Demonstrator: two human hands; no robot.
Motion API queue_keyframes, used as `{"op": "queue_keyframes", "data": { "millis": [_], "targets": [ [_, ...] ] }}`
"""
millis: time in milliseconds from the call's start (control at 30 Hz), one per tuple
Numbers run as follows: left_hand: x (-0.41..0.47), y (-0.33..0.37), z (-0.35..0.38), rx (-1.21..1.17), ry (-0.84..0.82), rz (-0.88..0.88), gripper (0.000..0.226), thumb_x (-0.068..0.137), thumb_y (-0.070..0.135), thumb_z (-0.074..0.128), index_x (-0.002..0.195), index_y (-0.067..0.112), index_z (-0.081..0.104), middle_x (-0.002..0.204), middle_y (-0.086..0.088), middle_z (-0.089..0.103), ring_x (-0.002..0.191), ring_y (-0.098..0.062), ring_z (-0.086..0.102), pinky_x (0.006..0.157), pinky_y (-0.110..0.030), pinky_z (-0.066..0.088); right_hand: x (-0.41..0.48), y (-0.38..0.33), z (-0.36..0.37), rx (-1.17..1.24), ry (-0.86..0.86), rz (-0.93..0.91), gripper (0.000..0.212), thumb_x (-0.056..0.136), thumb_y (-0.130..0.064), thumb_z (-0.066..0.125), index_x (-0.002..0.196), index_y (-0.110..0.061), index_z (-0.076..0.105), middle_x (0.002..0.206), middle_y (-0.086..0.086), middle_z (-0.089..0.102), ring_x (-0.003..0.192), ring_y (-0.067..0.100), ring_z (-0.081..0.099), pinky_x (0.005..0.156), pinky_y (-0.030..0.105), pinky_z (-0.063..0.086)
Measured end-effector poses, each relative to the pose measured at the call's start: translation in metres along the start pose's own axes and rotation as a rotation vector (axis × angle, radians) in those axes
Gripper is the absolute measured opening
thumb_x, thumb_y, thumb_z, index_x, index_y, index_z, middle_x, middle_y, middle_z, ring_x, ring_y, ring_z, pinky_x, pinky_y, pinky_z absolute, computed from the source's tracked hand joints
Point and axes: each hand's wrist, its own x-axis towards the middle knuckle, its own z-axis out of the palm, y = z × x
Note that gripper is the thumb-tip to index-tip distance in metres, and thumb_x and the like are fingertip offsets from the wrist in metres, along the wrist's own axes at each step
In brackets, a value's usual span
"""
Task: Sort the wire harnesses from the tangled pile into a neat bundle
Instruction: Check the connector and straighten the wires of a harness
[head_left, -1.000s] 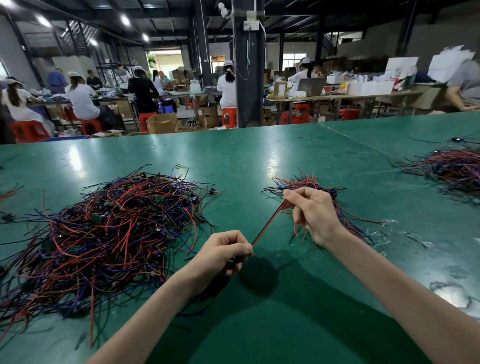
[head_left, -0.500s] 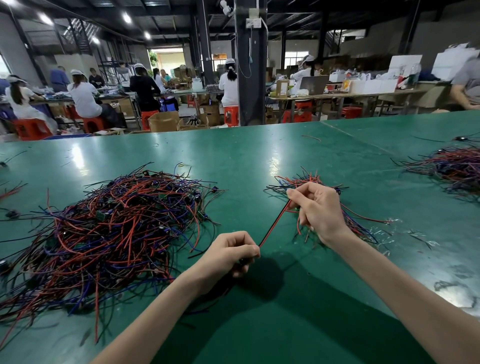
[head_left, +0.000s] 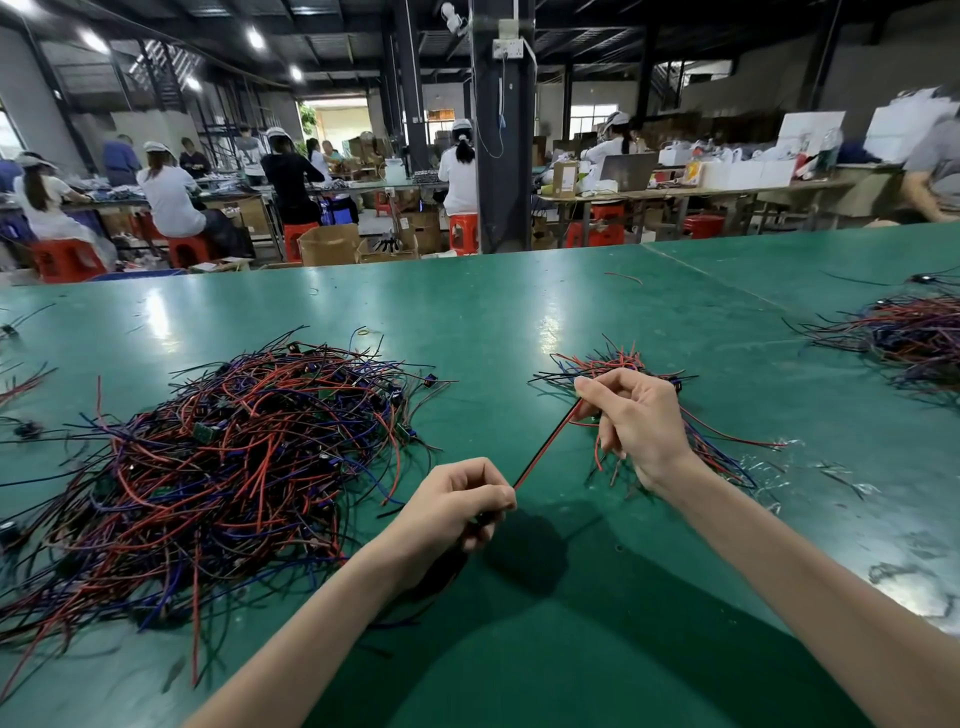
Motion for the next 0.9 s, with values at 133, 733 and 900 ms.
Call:
{"op": "queue_keyframes", "data": {
  "millis": [133, 733, 900],
  "targets": [
    [0.001, 0.001, -0.002, 0.003, 0.04, 0.018, 0.02, 0.088, 0.001, 0.057, 0.069, 0.01, 0.054, 0.053, 0.002, 0.049, 0.042, -0.008, 0.043, 0.036, -0.015, 0.028, -0.003, -0.005, 0.001, 0.158, -0.138, 0.086, 0.038, 0.075, -0.044, 0.072, 0.084, -0.008, 0.062, 0.08, 0.006, 0.074, 0.031, 0.01, 0.047, 0.031, 0.014, 0.03],
    [0.005, 0.018, -0.012, -0.406, 0.283, 0.042, 0.014, 0.091, 0.016, 0.054, 0.079, 0.019, 0.061, 0.068, 0.007, 0.063, 0.062, -0.004, 0.055, 0.063, -0.024, 0.037, -0.07, -0.008, 0.058, 0.117, -0.623, 0.229, 0.006, 0.086, -0.007, 0.063, 0.09, -0.004, 0.063, 0.074, 0.008, 0.067, 0.061, 0.009, 0.062, 0.066, 0.022, 0.052],
    [0.007, 0.014, -0.005, -0.5, 0.282, 0.032, 0.009, 0.087, 0.015, 0.058, 0.08, 0.015, 0.065, 0.069, 0.001, 0.064, 0.058, -0.009, 0.055, 0.052, -0.018, 0.042, -0.071, -0.011, 0.06, 0.128, -0.563, 0.234, 0.01, 0.089, 0.003, 0.057, 0.097, 0.008, 0.061, 0.07, 0.009, 0.062, 0.056, 0.007, 0.059, 0.061, 0.019, 0.052]
  ]
}}
